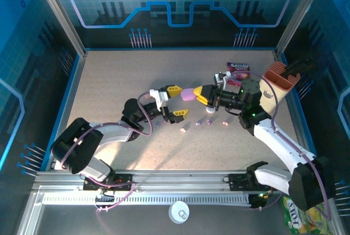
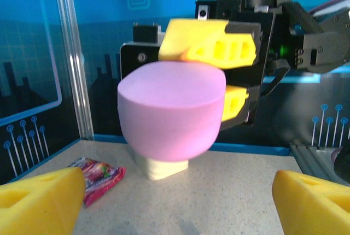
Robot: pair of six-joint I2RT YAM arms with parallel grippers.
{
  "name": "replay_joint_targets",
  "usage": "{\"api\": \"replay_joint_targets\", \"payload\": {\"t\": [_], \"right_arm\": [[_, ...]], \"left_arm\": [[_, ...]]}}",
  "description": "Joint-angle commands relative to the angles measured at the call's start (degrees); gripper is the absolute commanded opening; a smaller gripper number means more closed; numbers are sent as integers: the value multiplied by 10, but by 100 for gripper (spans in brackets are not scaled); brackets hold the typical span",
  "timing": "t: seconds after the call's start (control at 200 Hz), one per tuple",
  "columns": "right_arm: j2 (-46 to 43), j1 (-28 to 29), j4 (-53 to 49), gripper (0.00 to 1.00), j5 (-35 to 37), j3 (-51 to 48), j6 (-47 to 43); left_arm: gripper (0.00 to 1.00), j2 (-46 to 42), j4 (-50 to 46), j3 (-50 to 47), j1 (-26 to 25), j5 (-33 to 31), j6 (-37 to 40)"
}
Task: Insert the wireless bluetooth earbuds into the charging case
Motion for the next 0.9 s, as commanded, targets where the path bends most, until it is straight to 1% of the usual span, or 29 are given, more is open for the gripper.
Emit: {"api": "replay_joint_targets", "payload": {"t": [0.0,0.155,0.25,0.37,0.5,0.895], "right_arm": [[0,2,100,16,6,-11,75],[5,5,144,15,12,-22,110],[6,7,147,15,13,-25,115],[11,7,157,15,6,-28,120],[17,7,161,15,-2,-29,120],[28,5,166,15,-5,-38,115]], "left_arm": [[84,14,29,30,-5,17,-20],[77,22,29,46,-10,23,-24],[72,24,29,53,-12,25,-30],[69,27,29,62,-14,28,-31],[64,31,29,71,-15,26,-32],[56,30,29,81,-15,34,-34]]}}
